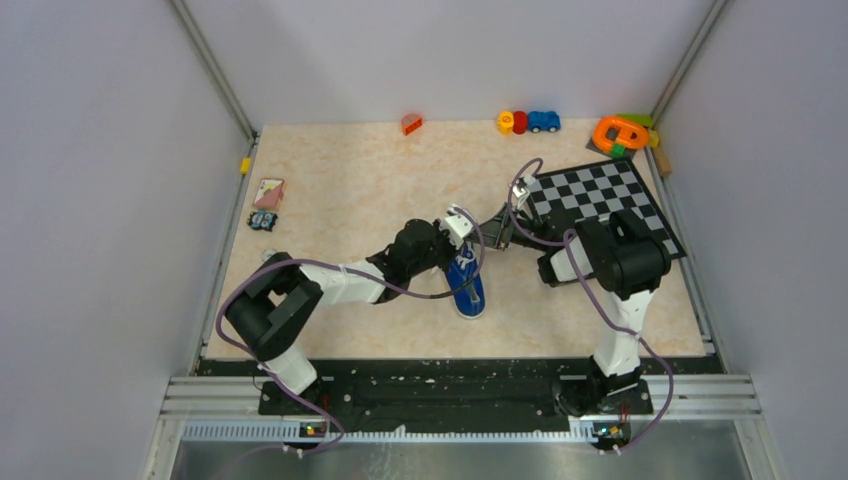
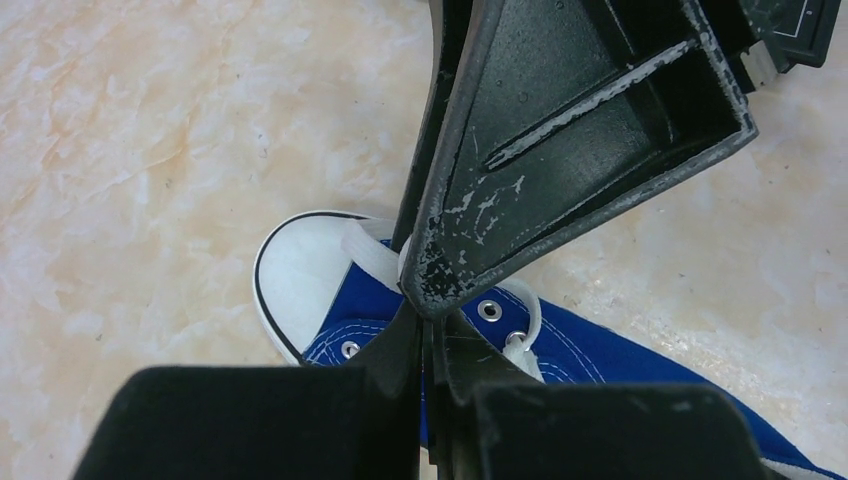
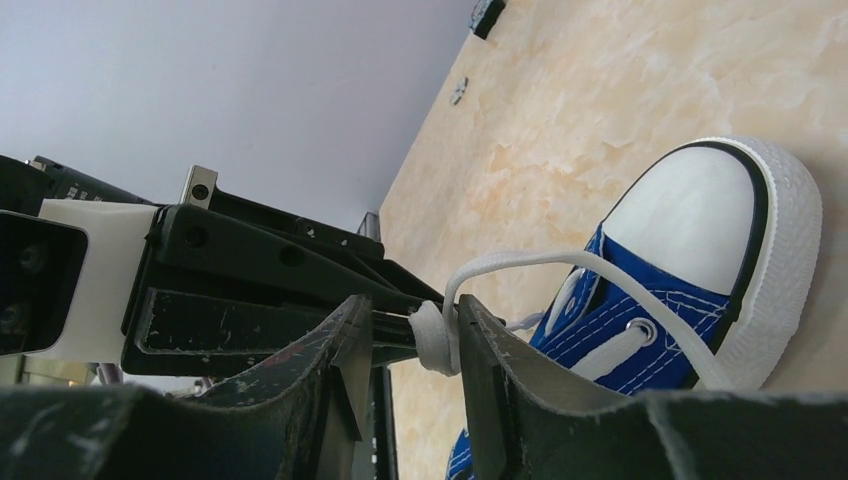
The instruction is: Tie the shoes
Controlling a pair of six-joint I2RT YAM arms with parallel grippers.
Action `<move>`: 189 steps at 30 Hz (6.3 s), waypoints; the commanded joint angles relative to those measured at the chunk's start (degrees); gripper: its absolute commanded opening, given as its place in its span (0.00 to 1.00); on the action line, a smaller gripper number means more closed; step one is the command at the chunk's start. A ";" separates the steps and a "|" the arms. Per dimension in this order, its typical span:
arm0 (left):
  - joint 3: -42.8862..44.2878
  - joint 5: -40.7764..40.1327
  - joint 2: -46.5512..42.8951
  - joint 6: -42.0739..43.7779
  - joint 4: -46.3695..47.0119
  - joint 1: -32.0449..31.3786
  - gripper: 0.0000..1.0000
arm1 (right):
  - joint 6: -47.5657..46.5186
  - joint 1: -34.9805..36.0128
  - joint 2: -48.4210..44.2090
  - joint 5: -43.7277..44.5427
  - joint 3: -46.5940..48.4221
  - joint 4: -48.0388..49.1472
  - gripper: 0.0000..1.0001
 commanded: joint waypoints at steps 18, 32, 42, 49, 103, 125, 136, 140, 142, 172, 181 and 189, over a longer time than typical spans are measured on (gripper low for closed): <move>1.72 4.70 -3.09 -0.95 1.35 0.25 0.00 | -1.56 -0.36 0.08 -0.34 -0.15 2.23 0.41; 3.46 4.33 -2.29 -1.44 0.01 0.25 0.00 | -1.48 -0.42 0.16 -0.08 0.14 1.42 0.15; -2.84 1.77 -6.52 -0.87 2.64 0.23 0.32 | -1.63 -0.35 0.00 0.27 0.37 0.29 0.00; -6.14 2.55 -10.22 -6.61 3.56 2.59 0.41 | -1.75 -0.42 -0.41 -0.03 0.38 0.17 0.00; 27.98 37.38 8.64 -40.58 -38.04 19.16 0.59 | -44.57 5.66 -15.97 -0.26 -0.24 -28.66 0.00; 30.77 42.67 13.95 -45.01 -36.30 18.20 0.13 | -46.91 6.61 -17.22 0.99 0.89 -33.45 0.00; 22.49 40.32 6.91 -46.78 -25.71 19.63 0.00 | -41.05 4.61 -16.03 1.18 -0.39 -27.74 0.00; 20.00 39.02 4.35 -47.05 -22.14 19.59 0.00 | -34.46 3.18 -13.86 -0.22 -0.86 -21.02 0.00; 19.18 38.15 3.55 -47.05 -21.37 19.60 0.00 | -33.72 2.97 -13.63 -0.34 -0.78 -20.75 0.00; 20.52 35.21 8.33 -66.81 -24.44 18.52 0.50 | -34.24 2.77 -13.62 -0.28 -0.25 -23.62 0.00; 21.47 35.62 10.31 -69.44 -22.60 17.44 0.26 | -35.22 3.03 -14.05 0.01 -0.04 -25.13 0.00; 20.91 33.22 8.48 -65.50 -24.09 17.60 0.00 | -35.67 3.04 -14.29 0.74 0.01 -26.44 0.00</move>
